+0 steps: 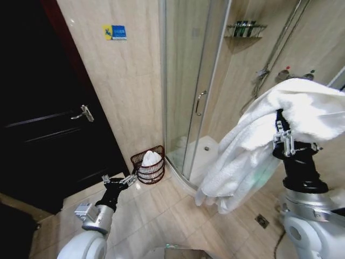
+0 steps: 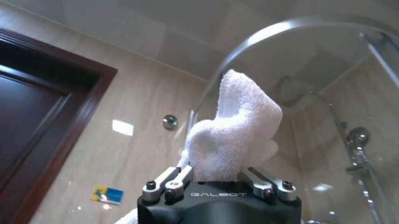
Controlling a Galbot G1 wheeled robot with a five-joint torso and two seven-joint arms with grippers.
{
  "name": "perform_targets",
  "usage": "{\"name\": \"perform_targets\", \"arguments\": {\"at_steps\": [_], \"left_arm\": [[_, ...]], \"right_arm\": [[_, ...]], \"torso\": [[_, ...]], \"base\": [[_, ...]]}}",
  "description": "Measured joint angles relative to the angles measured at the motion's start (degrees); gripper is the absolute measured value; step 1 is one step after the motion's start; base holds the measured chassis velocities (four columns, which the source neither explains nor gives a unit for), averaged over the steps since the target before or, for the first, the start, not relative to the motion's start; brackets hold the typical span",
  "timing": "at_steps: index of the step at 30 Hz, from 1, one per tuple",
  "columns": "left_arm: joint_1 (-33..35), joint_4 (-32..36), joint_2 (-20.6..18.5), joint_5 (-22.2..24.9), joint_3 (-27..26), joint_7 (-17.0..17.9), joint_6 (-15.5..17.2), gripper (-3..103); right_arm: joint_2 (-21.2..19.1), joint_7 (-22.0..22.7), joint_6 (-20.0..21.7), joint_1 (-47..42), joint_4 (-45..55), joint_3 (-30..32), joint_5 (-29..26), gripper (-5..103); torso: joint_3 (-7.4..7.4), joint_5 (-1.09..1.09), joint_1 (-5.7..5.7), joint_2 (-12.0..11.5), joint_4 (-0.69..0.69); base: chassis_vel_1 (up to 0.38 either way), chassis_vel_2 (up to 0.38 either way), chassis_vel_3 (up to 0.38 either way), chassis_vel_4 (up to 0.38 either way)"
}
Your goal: Discard the used towel into the hamper.
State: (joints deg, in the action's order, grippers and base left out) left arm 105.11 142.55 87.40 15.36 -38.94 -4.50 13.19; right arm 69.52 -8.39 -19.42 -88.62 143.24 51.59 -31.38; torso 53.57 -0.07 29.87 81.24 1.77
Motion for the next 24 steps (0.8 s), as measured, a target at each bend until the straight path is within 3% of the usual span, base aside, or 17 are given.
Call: {"name": "perform_targets", "arguments": {"at_steps": [10, 24], "left_arm": [[0.0, 0.0, 0.02, 0.0, 0.0, 0.01, 0.0, 100], [0.0, 0.0, 0.01, 0.0, 0.01, 0.0, 0.0, 100]], "right_arm": [[-0.32, -0.79, -0.27, 0.23, 0.0, -0.61, 0.42, 18], [-0.58, -1.56, -0.35, 1.45, 0.0, -1.27, -0.58, 18]], "torso": [[-0.02, 0.1, 0.0, -0.04, 0.01], [-0.04, 0.06, -0.04, -0.07, 0.0]], "base": [[0.072, 0.069, -0.054, -0.061], [0.015, 0.01, 0.039, 0.042]]}}
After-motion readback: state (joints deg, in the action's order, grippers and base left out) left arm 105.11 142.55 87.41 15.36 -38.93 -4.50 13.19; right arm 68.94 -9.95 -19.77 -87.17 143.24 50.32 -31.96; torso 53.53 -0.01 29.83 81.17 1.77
